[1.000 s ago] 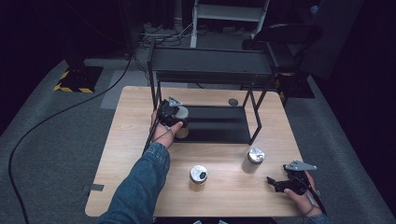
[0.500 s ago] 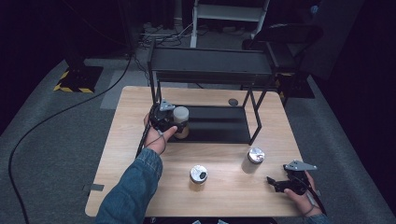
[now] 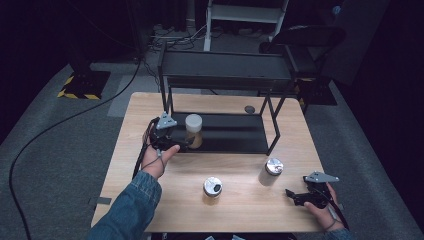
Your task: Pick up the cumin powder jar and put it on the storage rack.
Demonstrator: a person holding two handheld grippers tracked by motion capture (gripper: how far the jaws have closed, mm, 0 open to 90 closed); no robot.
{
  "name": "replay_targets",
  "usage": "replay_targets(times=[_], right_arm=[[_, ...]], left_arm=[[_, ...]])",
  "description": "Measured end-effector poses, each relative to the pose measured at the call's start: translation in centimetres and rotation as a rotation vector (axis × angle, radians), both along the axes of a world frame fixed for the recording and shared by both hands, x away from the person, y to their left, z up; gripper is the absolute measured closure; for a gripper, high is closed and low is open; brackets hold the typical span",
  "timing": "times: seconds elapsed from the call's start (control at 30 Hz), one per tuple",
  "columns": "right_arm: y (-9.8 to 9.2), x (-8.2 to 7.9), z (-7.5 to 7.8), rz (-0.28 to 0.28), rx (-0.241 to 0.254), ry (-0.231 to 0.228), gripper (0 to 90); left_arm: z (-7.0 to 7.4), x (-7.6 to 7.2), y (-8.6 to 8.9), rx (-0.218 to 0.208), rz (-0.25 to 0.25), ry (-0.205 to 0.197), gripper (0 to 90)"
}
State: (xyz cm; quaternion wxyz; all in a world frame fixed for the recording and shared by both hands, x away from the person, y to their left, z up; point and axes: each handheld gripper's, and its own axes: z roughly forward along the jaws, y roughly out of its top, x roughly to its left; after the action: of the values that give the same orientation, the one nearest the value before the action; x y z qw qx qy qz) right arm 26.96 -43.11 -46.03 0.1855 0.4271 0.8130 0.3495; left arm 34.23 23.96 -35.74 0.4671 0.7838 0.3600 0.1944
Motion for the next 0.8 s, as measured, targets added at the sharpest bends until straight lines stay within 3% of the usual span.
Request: replay_targets(times=[0.1, 0.3, 0.8], right_arm=[[0.0, 0.0, 0.0, 0.0, 0.0, 0.0, 1.9], [0.0, 0.0, 0.0, 0.0, 0.0, 0.0, 1.9], [-0.1, 0.1, 0.0, 0.007, 0.0, 0.002, 1.6]], left_arm=[[-0.1, -0.7, 0.7, -0.024, 0.001, -0.004, 5.5], [-0.4, -2.0, 1.8, -0.032, -0.014, -0.009, 5.2], [-2.2, -5.6, 4.8, 0.004, -0.002, -0.015, 5.1]])
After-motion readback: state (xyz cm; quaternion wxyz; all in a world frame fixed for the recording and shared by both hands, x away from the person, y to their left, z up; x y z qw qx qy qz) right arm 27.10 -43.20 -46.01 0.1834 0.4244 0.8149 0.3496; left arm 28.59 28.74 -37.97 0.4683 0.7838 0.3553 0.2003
